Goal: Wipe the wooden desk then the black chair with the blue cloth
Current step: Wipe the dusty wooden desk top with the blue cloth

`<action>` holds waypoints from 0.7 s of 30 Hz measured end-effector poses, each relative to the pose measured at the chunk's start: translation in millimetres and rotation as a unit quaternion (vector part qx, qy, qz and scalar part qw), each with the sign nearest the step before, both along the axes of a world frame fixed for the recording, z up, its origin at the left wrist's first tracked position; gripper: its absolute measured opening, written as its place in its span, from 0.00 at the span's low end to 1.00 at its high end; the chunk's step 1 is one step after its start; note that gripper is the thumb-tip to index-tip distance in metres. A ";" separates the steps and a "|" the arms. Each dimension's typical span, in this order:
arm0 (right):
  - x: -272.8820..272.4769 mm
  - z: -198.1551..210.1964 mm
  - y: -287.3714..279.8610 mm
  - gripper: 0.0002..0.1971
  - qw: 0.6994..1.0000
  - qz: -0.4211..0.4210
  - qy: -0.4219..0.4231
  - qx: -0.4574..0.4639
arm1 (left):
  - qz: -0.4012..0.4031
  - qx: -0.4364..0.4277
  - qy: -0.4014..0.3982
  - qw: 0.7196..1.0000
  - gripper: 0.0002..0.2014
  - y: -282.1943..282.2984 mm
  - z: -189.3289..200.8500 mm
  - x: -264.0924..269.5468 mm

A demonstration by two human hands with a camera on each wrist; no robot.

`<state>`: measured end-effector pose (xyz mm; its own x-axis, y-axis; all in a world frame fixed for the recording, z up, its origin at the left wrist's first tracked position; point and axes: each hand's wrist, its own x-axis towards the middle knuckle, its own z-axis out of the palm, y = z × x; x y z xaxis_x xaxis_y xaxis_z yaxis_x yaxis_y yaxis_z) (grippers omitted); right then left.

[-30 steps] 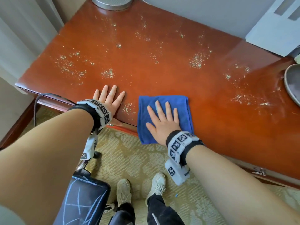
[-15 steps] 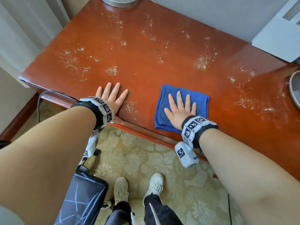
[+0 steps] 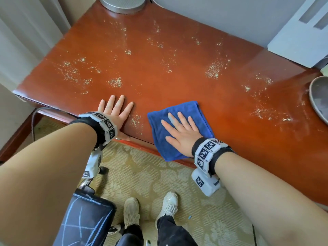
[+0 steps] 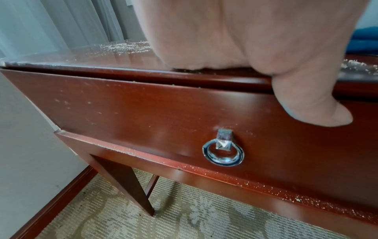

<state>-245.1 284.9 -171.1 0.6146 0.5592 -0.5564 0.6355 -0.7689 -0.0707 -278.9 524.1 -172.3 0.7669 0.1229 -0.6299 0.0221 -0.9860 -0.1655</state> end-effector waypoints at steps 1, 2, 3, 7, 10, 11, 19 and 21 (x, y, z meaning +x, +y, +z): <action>3.8 -0.8 4.7 0.28 1.000 -0.027 -0.002 0.002 | 0.000 -0.002 0.000 1.000 0.60 0.3 -0.2 -0.1; 8.2 -1.7 12.1 0.27 0.998 -0.058 -0.005 0.002 | 0.000 -0.003 0.000 1.000 0.59 0.6 -0.4 -0.2; 12.2 -2.8 21.3 0.27 0.996 -0.091 -0.007 0.003 | -0.002 -0.004 0.001 1.000 0.59 0.9 -0.6 -0.3; 20.1 -6.7 61.3 0.28 0.986 -0.167 -0.014 0.015 | -0.003 -0.006 0.005 1.000 0.59 1.8 -2.7 1.8; 8.6 -8.3 75.0 0.28 0.992 -0.120 -0.030 0.028 | -0.002 -0.007 0.008 1.000 0.60 4.2 -5.6 2.5; 1.3 -8.7 74.4 0.29 0.995 -0.088 -0.037 0.033 | -0.002 -0.009 0.007 1.000 0.61 4.9 -6.6 2.1; -4.6 -5.8 29.8 0.27 1.000 -0.014 -0.003 0.021 | -0.002 -0.026 -0.006 1.000 0.60 9.7 0.5 -0.6; 4.7 -5.4 27.9 0.27 0.998 -0.063 -0.014 0.009 | 0.024 -0.031 -0.017 0.999 0.62 23.4 1.6 -3.6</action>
<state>-240.4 312.8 -176.5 0.6949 0.4865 -0.5296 0.5364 -0.8411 -0.0688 -282.5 547.5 -170.7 0.7822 0.1208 -0.6112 0.0736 -0.9921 -0.1018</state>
